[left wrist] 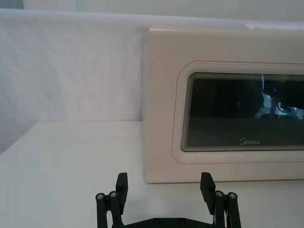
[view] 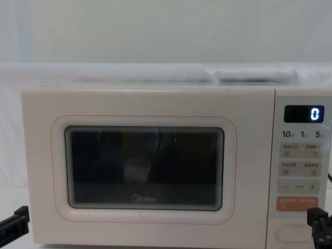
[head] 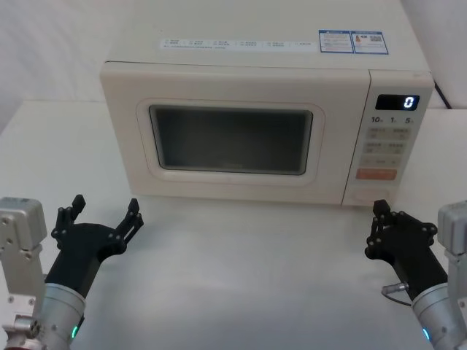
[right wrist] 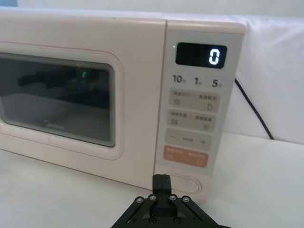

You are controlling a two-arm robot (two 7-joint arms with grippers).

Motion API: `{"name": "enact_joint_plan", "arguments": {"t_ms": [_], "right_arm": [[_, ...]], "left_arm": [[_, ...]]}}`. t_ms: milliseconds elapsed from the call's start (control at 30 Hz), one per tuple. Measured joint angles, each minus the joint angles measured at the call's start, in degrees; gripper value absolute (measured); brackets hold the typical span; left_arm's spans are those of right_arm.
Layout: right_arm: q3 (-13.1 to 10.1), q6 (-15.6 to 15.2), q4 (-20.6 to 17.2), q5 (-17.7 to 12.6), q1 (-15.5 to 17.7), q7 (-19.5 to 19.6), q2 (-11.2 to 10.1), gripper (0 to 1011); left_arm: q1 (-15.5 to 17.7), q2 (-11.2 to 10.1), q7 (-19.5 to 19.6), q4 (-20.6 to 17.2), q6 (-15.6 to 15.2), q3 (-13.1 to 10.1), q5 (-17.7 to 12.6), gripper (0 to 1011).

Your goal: Press the button to open the microwave door with one hand; close the microwave door with the other hand.

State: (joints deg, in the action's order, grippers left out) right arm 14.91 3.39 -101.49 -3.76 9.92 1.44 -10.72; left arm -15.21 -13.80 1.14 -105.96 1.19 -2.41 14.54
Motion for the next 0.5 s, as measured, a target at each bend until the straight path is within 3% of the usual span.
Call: {"name": "enact_joint_plan", "arguments": {"t_ms": [500], "right_arm": [[-2.79, -4.11, 3.25, -0.52, -2.02, -3.65, 2.51, 0]], "left_arm": [[0.0, 0.0, 0.0, 0.0, 0.0, 0.0, 0.0, 1001]]}}
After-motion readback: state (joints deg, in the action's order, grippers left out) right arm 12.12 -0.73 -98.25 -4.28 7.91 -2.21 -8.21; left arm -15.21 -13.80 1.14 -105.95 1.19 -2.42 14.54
